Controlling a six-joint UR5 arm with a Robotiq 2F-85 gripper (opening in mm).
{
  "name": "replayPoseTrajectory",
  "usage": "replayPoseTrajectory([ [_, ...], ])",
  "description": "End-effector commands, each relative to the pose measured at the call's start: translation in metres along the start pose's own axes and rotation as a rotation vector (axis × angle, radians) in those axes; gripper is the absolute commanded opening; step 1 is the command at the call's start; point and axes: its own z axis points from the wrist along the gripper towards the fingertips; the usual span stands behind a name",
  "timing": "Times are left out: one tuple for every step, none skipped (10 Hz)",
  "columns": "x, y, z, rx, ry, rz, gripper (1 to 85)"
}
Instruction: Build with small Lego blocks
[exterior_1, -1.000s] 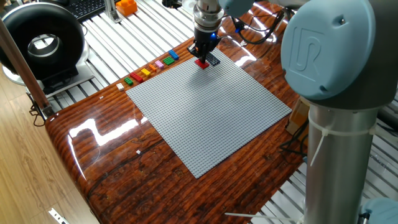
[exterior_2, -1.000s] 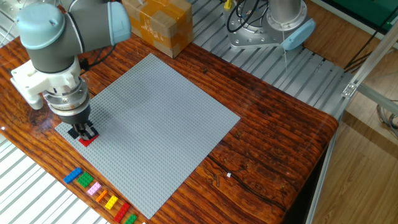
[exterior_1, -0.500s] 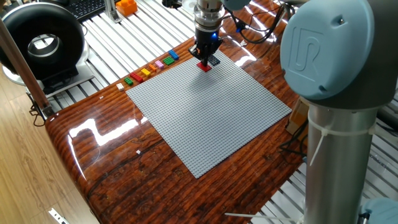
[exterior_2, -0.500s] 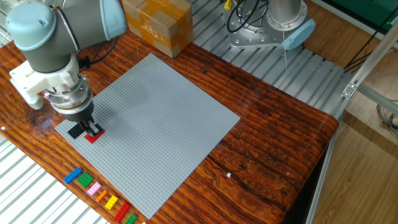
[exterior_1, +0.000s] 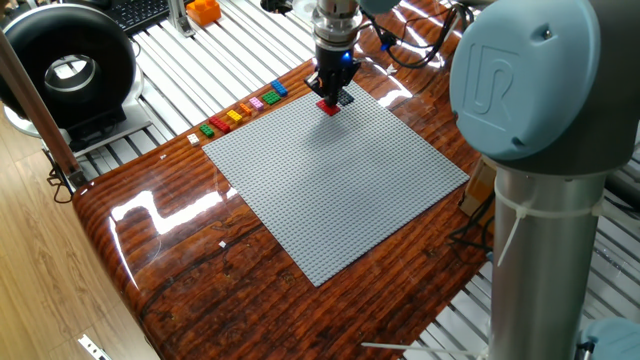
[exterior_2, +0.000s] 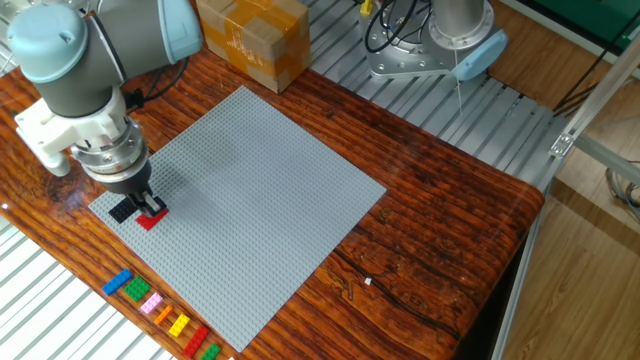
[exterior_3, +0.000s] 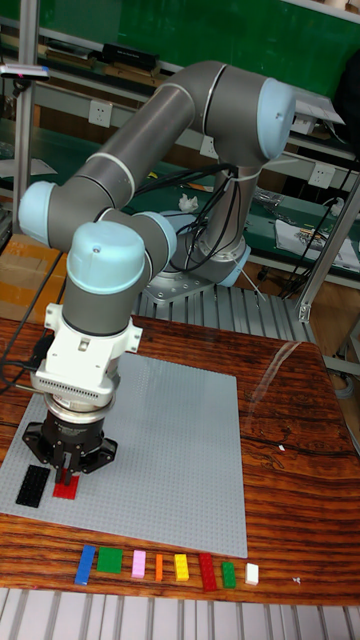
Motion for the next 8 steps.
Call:
replayPoseTrajectory([
  [0.001, 0.002, -0.004, -0.009, 0.004, 0.025, 17.7],
  [0.001, 0.003, -0.005, -0.007, 0.007, 0.034, 17.7],
  [0.002, 0.004, -0.007, -0.006, 0.010, 0.038, 17.3],
  [0.002, 0.003, -0.009, -0.005, 0.010, 0.041, 16.7],
  [-0.002, 0.003, -0.009, -0.004, -0.006, 0.044, 15.3],
  [-0.006, 0.004, -0.009, -0.009, -0.022, 0.049, 14.7],
  [-0.010, 0.008, -0.009, -0.023, -0.035, 0.054, 13.7],
  [-0.011, 0.009, -0.009, -0.029, -0.041, 0.054, 13.0],
])
